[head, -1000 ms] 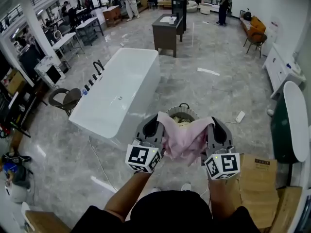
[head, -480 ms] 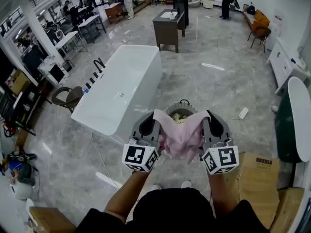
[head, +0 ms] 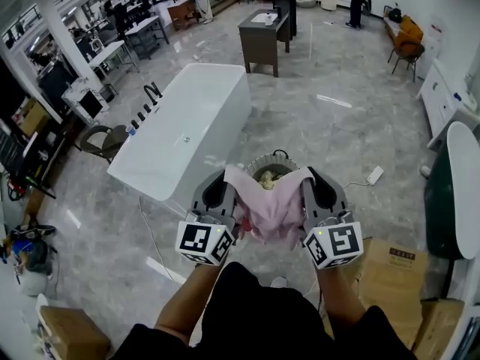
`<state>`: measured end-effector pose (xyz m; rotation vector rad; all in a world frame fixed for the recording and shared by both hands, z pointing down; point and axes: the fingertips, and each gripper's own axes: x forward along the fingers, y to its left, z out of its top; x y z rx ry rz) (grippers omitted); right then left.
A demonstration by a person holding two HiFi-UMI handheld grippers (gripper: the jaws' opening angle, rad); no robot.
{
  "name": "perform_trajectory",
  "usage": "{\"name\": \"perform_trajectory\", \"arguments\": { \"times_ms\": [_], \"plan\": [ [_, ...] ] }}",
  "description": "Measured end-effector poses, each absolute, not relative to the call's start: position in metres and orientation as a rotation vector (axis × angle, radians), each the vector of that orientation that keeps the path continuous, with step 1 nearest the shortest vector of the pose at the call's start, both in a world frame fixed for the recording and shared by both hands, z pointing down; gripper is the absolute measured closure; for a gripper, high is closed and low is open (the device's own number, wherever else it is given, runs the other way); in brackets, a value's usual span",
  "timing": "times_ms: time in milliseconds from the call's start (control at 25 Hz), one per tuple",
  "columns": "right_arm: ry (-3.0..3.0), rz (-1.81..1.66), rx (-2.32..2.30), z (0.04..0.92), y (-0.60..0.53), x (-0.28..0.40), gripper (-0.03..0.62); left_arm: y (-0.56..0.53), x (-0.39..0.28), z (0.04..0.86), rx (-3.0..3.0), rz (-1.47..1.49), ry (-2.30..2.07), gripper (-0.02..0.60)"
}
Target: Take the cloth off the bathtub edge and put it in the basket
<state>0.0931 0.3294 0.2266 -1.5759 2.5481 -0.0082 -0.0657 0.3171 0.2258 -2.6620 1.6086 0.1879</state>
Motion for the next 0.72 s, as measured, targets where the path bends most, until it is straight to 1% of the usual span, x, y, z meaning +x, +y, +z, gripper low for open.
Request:
{"name": "perform_trajectory", "arguments": {
  "times_ms": [280,600,720],
  "plan": [
    [2.545,0.002,-1.585,0.228,0.306,0.106,0.557,0.296,-0.052,0.228,-2.683,0.207,1.567,0.56],
    [2.535,0.001,-1.643,0.229,0.263,0.102,0.557,0.256,-0.037,0.21,-2.811,0.34,1.41,0.56],
    [2.513,0.0,-1.668,0.231,0.238,0.111,0.557,0.232,-0.028,0.212,-2.839,0.364,1.378,0.56]
  ]
}}
